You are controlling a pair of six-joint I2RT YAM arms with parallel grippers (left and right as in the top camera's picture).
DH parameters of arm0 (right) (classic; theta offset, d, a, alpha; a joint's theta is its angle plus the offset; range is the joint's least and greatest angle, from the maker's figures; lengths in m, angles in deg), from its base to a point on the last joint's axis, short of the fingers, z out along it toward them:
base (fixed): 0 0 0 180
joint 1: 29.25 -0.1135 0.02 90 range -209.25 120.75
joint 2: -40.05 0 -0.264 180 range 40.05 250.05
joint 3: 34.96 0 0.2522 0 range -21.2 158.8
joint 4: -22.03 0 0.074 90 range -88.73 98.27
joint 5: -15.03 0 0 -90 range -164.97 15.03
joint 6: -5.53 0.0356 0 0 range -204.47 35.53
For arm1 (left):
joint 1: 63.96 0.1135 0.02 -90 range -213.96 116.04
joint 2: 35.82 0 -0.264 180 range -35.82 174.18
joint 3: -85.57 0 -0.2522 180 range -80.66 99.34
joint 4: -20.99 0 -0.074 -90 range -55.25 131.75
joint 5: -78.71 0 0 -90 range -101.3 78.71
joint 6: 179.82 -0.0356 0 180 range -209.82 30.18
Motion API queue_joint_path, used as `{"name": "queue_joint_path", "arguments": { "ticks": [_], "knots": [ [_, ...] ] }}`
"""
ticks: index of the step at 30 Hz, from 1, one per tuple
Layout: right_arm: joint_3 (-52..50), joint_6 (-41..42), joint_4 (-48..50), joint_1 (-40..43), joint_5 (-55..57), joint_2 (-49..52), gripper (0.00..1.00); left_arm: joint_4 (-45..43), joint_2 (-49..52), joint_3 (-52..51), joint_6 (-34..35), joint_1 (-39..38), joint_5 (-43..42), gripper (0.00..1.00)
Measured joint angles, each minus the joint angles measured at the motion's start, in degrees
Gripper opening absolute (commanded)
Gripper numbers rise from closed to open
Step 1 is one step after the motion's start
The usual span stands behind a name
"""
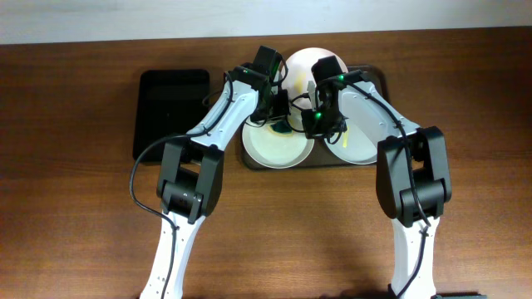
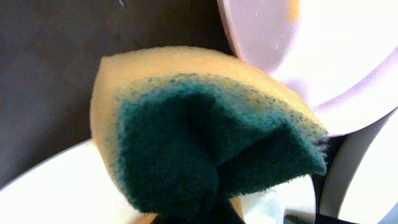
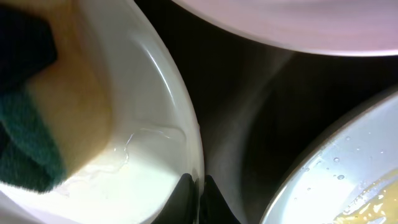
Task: Clean dirty plates on tray and stack at the side
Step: 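Scrub the cream plate with the sponge in the left gripper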
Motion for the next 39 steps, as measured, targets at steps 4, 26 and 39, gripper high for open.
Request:
{"name": "queue_joint_path", "arguments": {
  "ticks": [4,26,39],
  "knots": [
    [0.00,0.04,0.02,0.00,0.02,0.00,0.04,5.18,0.00,0.74,0.07,-0.55,3.63,0.00],
    [0.00,0.02,0.76,-0.44,-0.83,0.00,0.04,20.24,-0.07,7.52,0.20,2.40,14.05,0.00],
    [0.00,0.04,-0.13,0.26,-0.13,0.00,0.04,13.05,-0.17,2.73,0.90,-4.37,4.39,0.00]
  ]
}}
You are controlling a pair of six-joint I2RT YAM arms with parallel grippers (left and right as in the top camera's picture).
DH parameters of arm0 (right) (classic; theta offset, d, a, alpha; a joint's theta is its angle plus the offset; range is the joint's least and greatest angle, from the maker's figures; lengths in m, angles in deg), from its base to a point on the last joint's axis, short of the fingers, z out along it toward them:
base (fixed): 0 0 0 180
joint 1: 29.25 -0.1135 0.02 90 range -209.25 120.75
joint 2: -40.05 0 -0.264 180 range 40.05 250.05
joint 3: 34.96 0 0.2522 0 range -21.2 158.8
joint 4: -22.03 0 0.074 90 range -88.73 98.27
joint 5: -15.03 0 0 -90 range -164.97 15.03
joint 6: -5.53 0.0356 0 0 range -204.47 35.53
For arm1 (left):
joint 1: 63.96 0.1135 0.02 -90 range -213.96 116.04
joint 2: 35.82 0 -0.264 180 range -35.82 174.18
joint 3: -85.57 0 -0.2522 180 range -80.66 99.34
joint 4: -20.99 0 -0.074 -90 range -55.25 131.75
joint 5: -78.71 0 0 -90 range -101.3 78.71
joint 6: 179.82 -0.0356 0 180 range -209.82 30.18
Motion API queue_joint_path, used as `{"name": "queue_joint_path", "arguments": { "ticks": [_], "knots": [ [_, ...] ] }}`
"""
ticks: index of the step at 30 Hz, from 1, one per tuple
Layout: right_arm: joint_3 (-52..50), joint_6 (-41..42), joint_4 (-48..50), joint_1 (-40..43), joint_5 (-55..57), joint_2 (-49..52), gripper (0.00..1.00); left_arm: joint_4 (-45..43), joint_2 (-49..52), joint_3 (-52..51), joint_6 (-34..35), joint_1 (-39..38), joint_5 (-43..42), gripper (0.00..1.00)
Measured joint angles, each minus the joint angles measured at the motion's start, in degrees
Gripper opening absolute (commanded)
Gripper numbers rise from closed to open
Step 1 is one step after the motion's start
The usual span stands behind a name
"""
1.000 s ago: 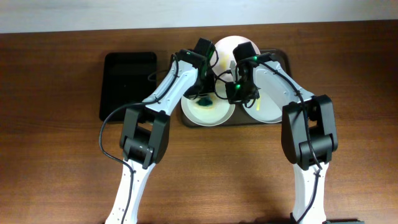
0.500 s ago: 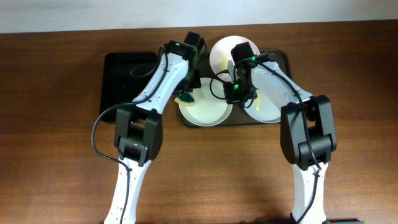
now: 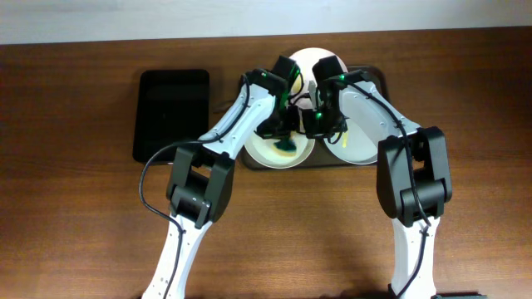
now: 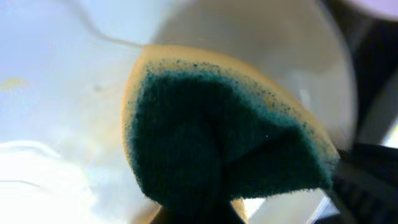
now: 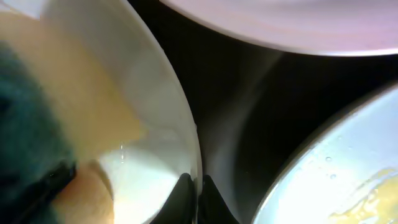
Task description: Clean dirty plates on tray and stack at the side
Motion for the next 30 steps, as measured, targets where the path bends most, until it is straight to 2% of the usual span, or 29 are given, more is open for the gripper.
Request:
{"name": "queue_joint_path", "arguments": {
  "ticks": [8,20,26,30],
  "knots": [
    [0.00,-0.02,0.02,-0.07,0.13,0.00,0.04,-4.17,-2.95,-7.43,0.44,1.44,0.83,0.00],
    [0.00,0.00,0.13,-0.59,-1.11,0.00,0.04,1.36,-4.81,-9.14,0.59,1.11,29.75,0.00],
    [1.90,-0.04,-3.67,-0.63,0.07,0.35,0.04,1.31,-6.80,-7.13,0.59,2.38,33.38,0.00],
    [6.03,-1.51,-9.35,-0.59,3.69,0.57,0.04,1.27,-11.54,-5.70,0.57,8.35,30.40,0.00]
  ]
}}
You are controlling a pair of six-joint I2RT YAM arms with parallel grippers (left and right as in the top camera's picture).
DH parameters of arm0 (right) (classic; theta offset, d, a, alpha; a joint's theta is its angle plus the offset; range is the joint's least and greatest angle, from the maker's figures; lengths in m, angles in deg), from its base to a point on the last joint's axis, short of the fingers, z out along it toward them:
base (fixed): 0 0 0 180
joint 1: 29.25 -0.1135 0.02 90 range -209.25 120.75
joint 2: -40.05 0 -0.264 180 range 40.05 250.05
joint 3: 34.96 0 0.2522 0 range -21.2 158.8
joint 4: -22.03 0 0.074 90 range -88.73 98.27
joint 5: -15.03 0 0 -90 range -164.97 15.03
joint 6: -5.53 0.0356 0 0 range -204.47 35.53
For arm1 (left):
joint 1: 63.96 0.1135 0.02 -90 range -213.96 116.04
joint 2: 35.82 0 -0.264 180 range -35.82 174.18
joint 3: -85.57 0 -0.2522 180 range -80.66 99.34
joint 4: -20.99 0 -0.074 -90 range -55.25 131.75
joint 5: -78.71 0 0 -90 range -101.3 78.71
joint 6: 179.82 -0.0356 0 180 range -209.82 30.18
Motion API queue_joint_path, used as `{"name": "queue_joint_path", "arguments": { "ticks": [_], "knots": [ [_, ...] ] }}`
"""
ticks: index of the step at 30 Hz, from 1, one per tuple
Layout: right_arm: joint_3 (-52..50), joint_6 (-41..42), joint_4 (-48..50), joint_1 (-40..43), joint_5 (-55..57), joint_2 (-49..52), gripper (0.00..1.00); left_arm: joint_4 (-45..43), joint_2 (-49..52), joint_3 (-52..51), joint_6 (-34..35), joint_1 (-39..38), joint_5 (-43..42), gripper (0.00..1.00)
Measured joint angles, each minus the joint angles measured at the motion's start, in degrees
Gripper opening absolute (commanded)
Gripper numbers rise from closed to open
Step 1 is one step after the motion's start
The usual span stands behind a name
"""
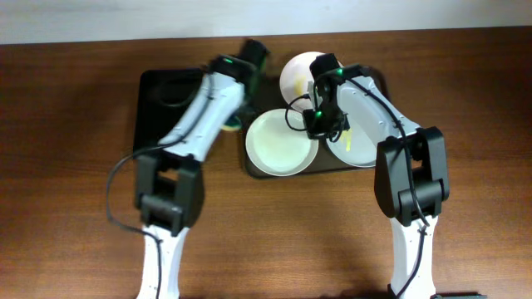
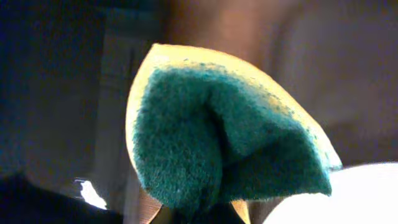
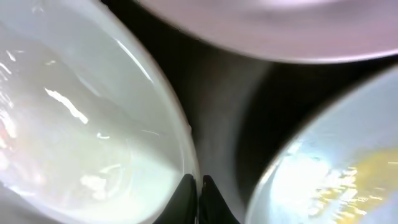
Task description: Clean dirty plates on tray and stack at the side
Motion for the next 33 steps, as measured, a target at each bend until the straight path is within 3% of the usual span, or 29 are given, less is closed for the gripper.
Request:
{"name": "queue_joint_path", "arguments": {
  "ticks": [4,10,17,23,33],
  "knots": [
    [5.38,-1.73,-3.26,-0.31,3.67,0.02,0.04,0.96,-4.81,0.81,-0.02,9.66,-10.51,0.00],
    [16.98,-2.89,-10.27,-4.52,16.55,0.07,0.04,5.49,-5.49,1.31,-1.92,20.70,-17.79,0.00],
    [29.94,-3.48,-17.25,-12.63,36.44,0.09,0.04,6.38,-5.49,1.31,-3.34,22.86,-19.39,0.00],
    [32.44,-5.09,-17.38,-20.65,59.12,0.09,0.04,6.51,-5.49,1.31,-4.52,23.28,-19.52,0.00],
    [32.46,-11.63,-15.15,-25.64,72.96,0.09,0.04,6.51,-5.49,1.31,-4.76,23.28,-19.71,0.00]
  ]
}}
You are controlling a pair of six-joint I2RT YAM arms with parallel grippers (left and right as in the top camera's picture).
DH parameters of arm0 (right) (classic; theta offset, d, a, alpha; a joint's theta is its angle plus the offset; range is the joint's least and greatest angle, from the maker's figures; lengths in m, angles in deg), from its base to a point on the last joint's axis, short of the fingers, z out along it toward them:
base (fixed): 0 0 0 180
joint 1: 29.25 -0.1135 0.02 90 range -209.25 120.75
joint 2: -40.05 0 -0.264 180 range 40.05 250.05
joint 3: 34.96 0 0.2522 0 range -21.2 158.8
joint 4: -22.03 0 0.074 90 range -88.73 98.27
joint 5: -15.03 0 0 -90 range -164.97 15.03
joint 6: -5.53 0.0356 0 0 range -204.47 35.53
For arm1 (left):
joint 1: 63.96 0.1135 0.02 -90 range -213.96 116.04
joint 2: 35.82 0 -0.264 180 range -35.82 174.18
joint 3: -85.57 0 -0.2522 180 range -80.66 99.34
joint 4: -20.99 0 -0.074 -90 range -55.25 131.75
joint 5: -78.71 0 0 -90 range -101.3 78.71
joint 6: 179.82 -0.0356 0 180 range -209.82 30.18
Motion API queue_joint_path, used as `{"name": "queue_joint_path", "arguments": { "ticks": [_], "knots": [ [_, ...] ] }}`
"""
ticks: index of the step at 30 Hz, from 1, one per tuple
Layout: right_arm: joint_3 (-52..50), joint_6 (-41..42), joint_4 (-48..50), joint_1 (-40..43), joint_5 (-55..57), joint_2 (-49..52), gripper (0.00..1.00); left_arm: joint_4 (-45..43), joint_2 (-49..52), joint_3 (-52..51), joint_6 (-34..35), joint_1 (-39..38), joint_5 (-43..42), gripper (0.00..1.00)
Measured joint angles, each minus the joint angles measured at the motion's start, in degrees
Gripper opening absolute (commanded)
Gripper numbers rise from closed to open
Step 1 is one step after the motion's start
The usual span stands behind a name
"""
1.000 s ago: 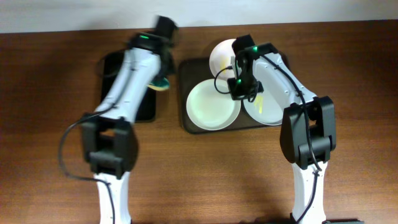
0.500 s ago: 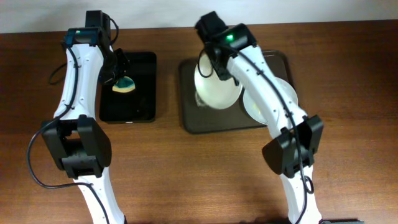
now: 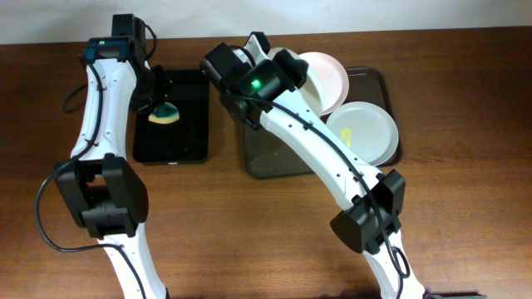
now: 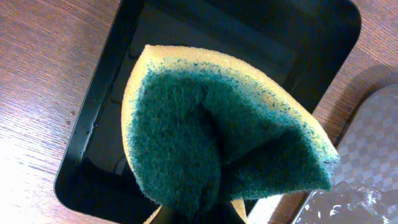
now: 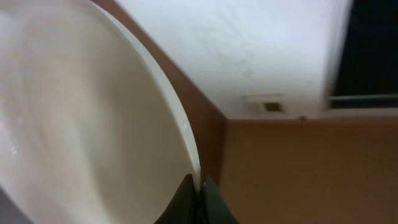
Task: Clean dirty plates on tray and stack at the side
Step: 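Lift the cream plate with the right gripper and place it right of the tray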
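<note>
My left gripper (image 4: 199, 214) is shut on a folded yellow-and-green sponge (image 4: 217, 137), held over the black tray (image 4: 99, 143) at the left; overhead shows the sponge (image 3: 164, 113) above that tray. My right gripper (image 5: 199, 186) is shut on the rim of a white plate (image 5: 93, 124), which is lifted and tilted. Overhead, the right arm reaches left across the grey tray (image 3: 274, 158), and its gripper (image 3: 263, 46) and plate are mostly hidden. A pale plate (image 3: 326, 79) and a white plate with a yellow smear (image 3: 363, 133) lie on the grey tray.
The black tray (image 3: 187, 133) lies left of the grey tray, with a strip of brown table (image 3: 224, 166) between them. The left part of the grey tray is bare. A white wall runs along the table's far edge.
The right gripper, then pinching the plate's rim on the grey tray, now holds the plate lifted and tilted, further left. The left gripper and sponge moved from the trays' gap to over the black tray.
At first the sponge was at the near-left plate's far edge while the right gripper pinched that plate's rim. Then the sponge lay inside the plate. Then it was off toward the black tray, the plate looking clean. Now that plate is off the grey tray.
</note>
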Motion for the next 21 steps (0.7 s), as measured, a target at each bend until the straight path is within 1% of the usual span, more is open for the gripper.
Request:
{"name": "queue_joint_path", "arguments": {
  "ticks": [6,12,15,18,21],
  "knots": [
    [0.00,-0.83,0.04,0.09,3.80,0.00,0.04,0.00,0.00,0.00,0.00,0.00,0.00,0.00],
    [0.00,-1.16,2.99,0.09,4.61,0.00,0.04,0.00,0.00,0.02,0.00,0.00,0.00,0.00],
    [0.00,-3.87,3.52,0.02,0.74,0.00,0.04,0.00,0.00,0.02,0.00,0.00,0.00,0.00],
    [0.00,-3.26,4.63,0.20,-2.29,0.00,0.04,0.13,0.00,0.00,-0.11,0.00,0.00,0.00],
    [0.00,-1.55,4.33,1.86,-12.57,0.00,0.04,0.26,0.00,0.00,-0.44,0.00,0.00,0.00]
  ]
}}
